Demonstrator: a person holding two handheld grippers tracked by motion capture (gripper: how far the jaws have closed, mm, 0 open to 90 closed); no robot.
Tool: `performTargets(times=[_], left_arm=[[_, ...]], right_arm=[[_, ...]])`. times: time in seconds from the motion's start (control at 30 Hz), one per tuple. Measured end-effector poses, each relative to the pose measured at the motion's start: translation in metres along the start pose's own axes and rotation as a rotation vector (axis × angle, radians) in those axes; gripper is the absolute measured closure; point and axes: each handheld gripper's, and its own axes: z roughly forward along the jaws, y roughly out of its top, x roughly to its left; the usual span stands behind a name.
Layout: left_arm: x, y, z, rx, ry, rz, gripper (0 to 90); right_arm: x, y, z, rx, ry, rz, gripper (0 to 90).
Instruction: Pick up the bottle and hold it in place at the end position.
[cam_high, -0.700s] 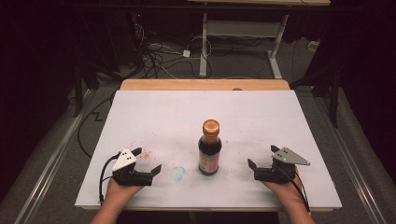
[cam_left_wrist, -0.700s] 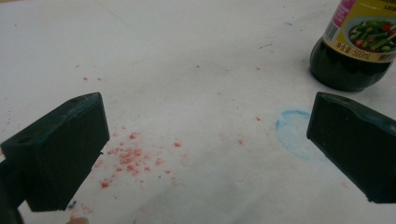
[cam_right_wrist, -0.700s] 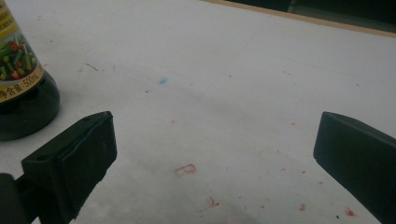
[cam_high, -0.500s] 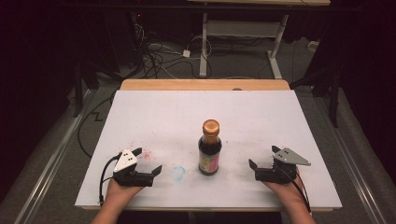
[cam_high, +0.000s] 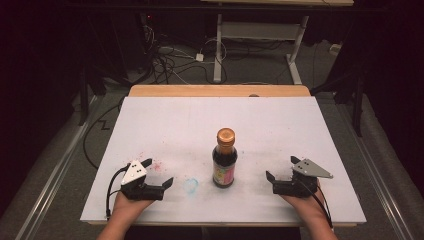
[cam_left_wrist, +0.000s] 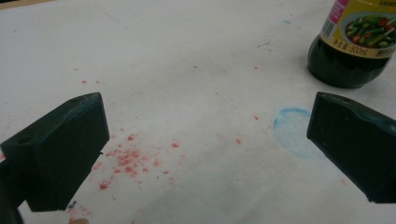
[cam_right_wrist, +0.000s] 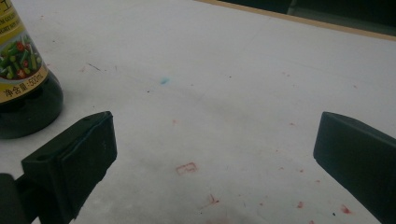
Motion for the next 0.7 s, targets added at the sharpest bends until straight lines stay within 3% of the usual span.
performTargets(times=[0.4, 0.7], left_arm=[[-0.001, 0.0, 0.001, 0.026, -0.012, 0.002, 0.0], [-0.015, 0.0, 0.002, 0.03, -0.041, 0.008, 0.0]], right_arm=[[0.0, 0.0, -0.001, -0.003, -0.002, -0.006, 0.5], [0.001, 0.001, -0.002, -0.006, 0.01, -0.011, 0.5]])
